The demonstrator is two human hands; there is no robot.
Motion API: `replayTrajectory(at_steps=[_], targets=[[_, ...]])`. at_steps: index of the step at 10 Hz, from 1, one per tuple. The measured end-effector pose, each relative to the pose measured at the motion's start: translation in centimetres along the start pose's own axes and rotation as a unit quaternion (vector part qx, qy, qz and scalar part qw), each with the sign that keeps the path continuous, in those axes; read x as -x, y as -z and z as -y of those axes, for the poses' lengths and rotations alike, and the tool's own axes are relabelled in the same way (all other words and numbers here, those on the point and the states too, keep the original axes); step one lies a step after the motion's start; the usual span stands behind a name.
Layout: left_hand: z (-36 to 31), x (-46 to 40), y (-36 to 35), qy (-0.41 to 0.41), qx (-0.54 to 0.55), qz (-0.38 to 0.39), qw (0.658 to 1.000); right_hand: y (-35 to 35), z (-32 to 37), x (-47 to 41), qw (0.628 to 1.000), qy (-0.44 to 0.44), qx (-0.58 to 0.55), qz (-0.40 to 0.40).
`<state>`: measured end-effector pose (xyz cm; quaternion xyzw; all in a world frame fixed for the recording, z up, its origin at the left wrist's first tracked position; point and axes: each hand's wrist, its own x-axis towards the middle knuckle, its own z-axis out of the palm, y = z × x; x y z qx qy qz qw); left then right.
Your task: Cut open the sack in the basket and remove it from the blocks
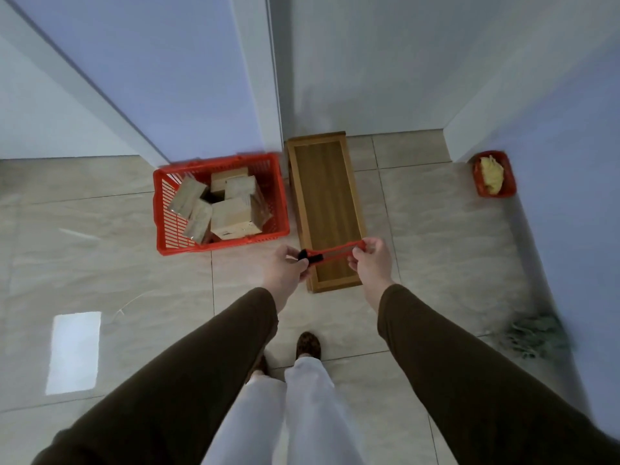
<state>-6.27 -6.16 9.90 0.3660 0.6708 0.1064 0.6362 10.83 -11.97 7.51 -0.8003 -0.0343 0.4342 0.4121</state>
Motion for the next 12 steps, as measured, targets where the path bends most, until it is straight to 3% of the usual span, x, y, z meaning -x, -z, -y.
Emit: replayTrajectory(at_steps=[5,7,12], targets=[[5.8,-13.9,-3.9,0.008,-0.004,-0.029,1.000,-4.7,-7.3,-11.5,0.998,-0.022,-0.002,-0.052],[7.8,-17.1,-5.0,0.014,-0.015,-0.034,0.999,-5.2,-9.5,-13.9,0.998,-0.043,0.009,-0.036],[8.3,-15.6,-3.2,-0.003,-0.031,-0.031,0.999,-4.1,-8.8,-10.8,0.996,-0.038,0.076,-0.030]])
